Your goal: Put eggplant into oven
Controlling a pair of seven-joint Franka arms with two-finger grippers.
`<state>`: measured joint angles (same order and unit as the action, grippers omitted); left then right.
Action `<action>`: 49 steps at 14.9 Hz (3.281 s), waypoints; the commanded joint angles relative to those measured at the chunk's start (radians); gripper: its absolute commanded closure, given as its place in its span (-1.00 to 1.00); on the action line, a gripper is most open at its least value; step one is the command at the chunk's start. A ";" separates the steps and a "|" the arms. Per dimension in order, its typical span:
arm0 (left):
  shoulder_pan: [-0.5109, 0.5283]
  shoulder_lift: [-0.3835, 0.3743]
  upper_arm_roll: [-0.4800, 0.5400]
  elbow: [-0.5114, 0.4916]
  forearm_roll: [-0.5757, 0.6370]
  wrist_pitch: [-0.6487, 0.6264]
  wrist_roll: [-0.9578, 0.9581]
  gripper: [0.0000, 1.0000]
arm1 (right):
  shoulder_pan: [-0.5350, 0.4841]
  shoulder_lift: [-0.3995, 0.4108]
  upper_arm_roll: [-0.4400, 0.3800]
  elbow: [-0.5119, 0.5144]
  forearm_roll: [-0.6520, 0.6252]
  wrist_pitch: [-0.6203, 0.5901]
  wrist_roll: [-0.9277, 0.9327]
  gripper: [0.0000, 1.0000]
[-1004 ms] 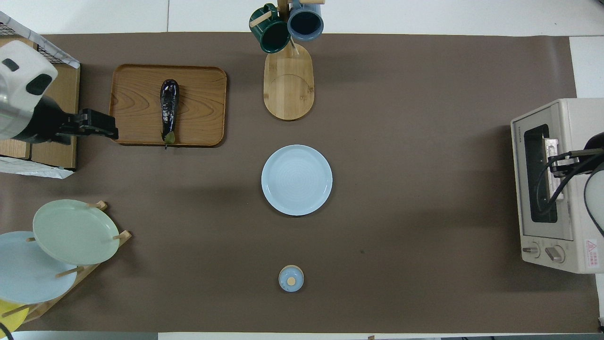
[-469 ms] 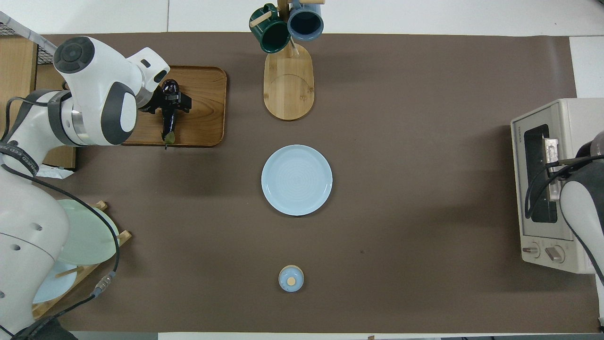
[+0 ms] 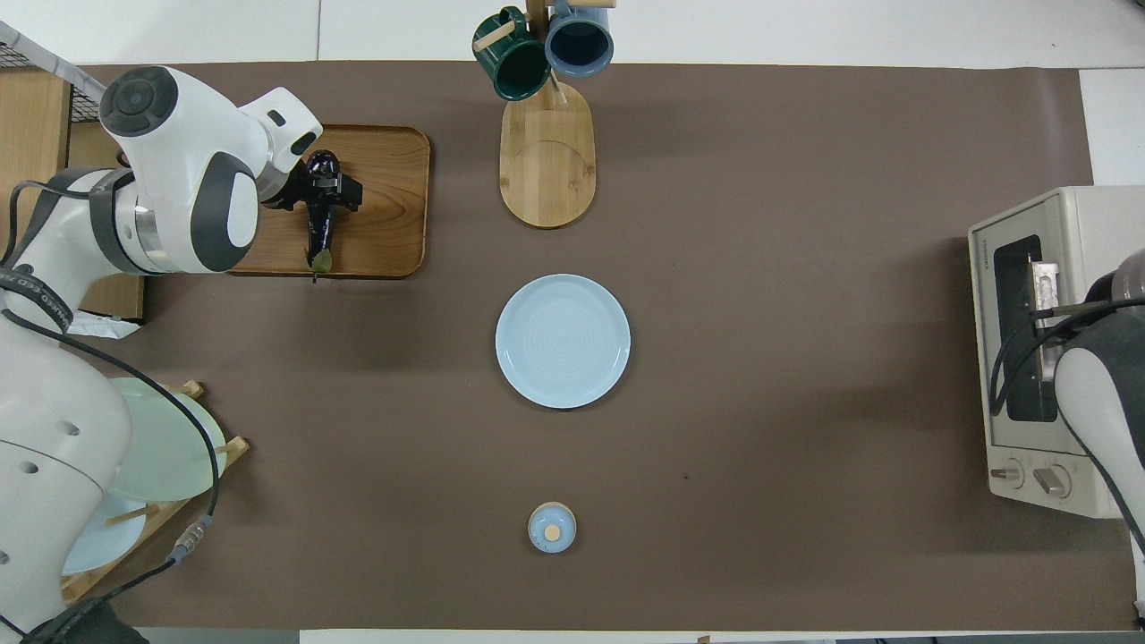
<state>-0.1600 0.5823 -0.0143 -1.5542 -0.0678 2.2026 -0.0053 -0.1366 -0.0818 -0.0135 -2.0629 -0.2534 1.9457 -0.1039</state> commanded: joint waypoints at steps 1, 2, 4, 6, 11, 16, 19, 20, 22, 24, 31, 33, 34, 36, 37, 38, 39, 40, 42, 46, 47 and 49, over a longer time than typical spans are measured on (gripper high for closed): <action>-0.019 -0.015 0.013 -0.023 0.002 0.006 0.019 -0.48 | -0.003 0.027 0.012 -0.065 -0.003 0.107 0.000 1.00; -0.019 -0.015 0.013 -0.023 0.002 0.006 0.019 -0.36 | 0.008 0.036 0.014 -0.065 0.000 0.116 0.007 1.00; -0.018 -0.016 0.016 -0.023 0.002 0.003 0.019 -0.09 | 0.038 0.045 0.012 -0.065 0.016 0.143 0.012 1.00; -0.013 -0.016 0.016 -0.018 0.003 -0.004 0.019 0.36 | 0.041 0.059 0.014 -0.065 0.037 0.163 0.012 1.00; -0.009 -0.025 0.016 0.057 -0.012 -0.122 0.008 1.00 | 0.069 0.137 0.015 -0.074 0.072 0.275 0.018 1.00; -0.041 -0.208 0.008 0.046 -0.090 -0.319 -0.161 1.00 | 0.112 0.174 0.017 -0.129 0.075 0.378 0.102 1.00; -0.171 -0.297 0.008 -0.018 -0.092 -0.343 -0.341 1.00 | 0.112 0.229 0.017 -0.131 0.094 0.424 0.102 1.00; -0.220 -0.312 0.008 -0.039 -0.090 -0.339 -0.388 1.00 | 0.112 0.249 0.017 -0.129 0.101 0.433 0.105 1.00; -0.307 -0.340 0.008 -0.098 -0.092 -0.295 -0.461 1.00 | 0.121 0.261 0.020 -0.129 0.128 0.452 0.110 1.00; -0.389 -0.380 0.008 -0.220 -0.092 -0.145 -0.513 1.00 | 0.152 0.263 0.020 -0.126 0.129 0.446 0.138 1.00; -0.561 -0.345 0.008 -0.400 -0.092 0.130 -0.578 1.00 | 0.253 0.263 0.029 -0.105 0.209 0.437 0.286 -0.32; -0.575 -0.326 0.008 -0.425 -0.092 0.176 -0.578 1.00 | 0.261 0.263 0.029 -0.076 0.207 0.391 0.286 -1.00; -0.582 -0.314 0.008 -0.432 -0.092 0.198 -0.579 1.00 | 0.261 0.266 0.029 -0.053 0.207 0.362 0.285 -1.00; -0.582 -0.297 0.010 -0.437 -0.092 0.218 -0.576 1.00 | 0.261 0.263 0.030 -0.040 0.207 0.331 0.285 -1.00; -0.579 -0.288 0.010 -0.435 -0.092 0.221 -0.570 1.00 | 0.261 0.263 0.030 -0.034 0.207 0.329 0.283 -1.00; -0.575 -0.286 0.010 -0.434 -0.092 0.221 -0.564 1.00 | 0.259 0.264 0.030 -0.028 0.209 0.329 0.285 -1.00; -0.572 -0.285 0.010 -0.435 -0.090 0.221 -0.561 1.00 | 0.259 0.264 0.032 -0.026 0.209 0.329 0.285 -1.00; -0.570 -0.286 0.010 -0.435 -0.090 0.220 -0.556 1.00 | 0.259 0.266 0.032 -0.020 0.210 0.329 0.291 -1.00; -0.566 -0.286 0.010 -0.435 -0.090 0.213 -0.512 0.37 | 0.271 0.269 0.032 0.013 0.210 0.296 0.293 -1.00; -0.505 -0.323 0.022 -0.396 -0.090 0.149 -0.489 -1.00 | 0.294 0.281 0.033 0.055 0.210 0.242 0.294 -1.00; -0.465 -0.328 0.020 -0.345 -0.089 0.076 -0.480 -1.00 | 0.302 0.281 0.033 0.056 0.210 0.240 0.294 -1.00; -0.394 -0.326 0.022 -0.212 -0.089 -0.099 -0.428 -1.00 | 0.322 0.283 0.033 0.098 0.253 0.214 0.303 -1.00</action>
<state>-0.6254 0.2755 0.0067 -1.8808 -0.1451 2.2697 -0.4909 0.1655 0.1841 0.0186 -2.0218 -0.0522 2.1982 0.1879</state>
